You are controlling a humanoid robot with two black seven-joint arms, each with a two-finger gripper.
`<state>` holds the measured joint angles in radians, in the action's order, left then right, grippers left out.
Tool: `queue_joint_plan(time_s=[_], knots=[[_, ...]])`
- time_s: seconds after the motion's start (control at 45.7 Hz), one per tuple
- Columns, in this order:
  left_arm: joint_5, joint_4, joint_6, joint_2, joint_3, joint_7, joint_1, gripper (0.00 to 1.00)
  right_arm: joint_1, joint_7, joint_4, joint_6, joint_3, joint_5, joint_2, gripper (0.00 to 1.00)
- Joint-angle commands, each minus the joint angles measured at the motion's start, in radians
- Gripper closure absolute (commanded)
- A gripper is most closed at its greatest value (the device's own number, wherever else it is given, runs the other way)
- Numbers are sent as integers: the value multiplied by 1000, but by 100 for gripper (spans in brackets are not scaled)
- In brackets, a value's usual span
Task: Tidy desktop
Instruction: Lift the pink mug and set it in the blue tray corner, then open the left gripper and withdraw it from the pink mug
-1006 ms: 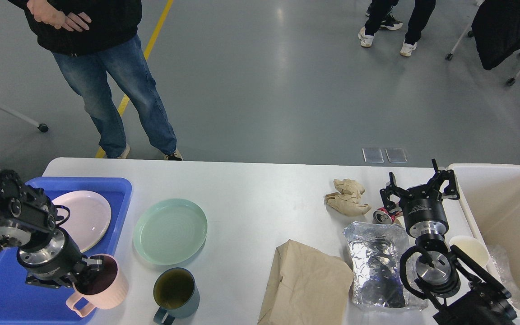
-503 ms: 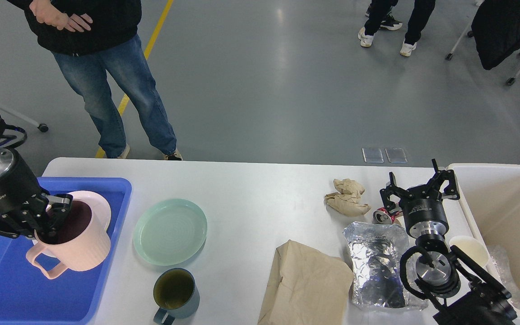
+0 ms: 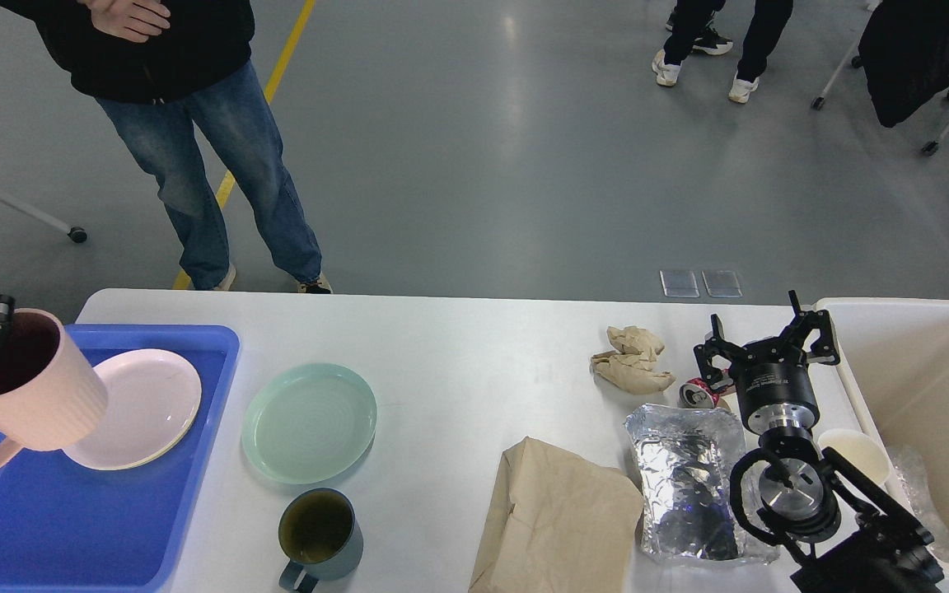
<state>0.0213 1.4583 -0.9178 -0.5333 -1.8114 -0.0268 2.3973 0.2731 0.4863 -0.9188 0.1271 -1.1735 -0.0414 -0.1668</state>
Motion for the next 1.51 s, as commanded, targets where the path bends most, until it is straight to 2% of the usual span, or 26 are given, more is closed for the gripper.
queue_joint_plan(time_s=[0.0,0.087,0.219,0.372,0.547,0.634,0.722,0.94,1.487], knots=[[38,-196,-4,-174,26,15,-160,100,0,0,0,0,0,0,0,0],[51,-320,2,-249,115,21,-321,100,0,0,0,-1,0,0,0,0],[57,-486,2,-287,297,24,-614,100,0,0,0,0,0,0,0,0],[98,-708,-9,-372,521,91,-851,100,0,0,0,0,0,0,1,0],[114,-889,-6,-359,714,102,-1107,100,0,0,0,0,0,0,1,0],[135,-970,8,-315,782,107,-1214,100,0,0,0,-1,0,0,1,0],[160,-1009,34,-298,868,107,-1313,100,0,0,0,0,0,0,0,0],[174,-1017,125,-292,929,107,-1376,99,0,0,0,0,0,0,0,0],[164,-978,91,-289,1009,122,-1376,96,0,0,0,0,0,0,1,0]])
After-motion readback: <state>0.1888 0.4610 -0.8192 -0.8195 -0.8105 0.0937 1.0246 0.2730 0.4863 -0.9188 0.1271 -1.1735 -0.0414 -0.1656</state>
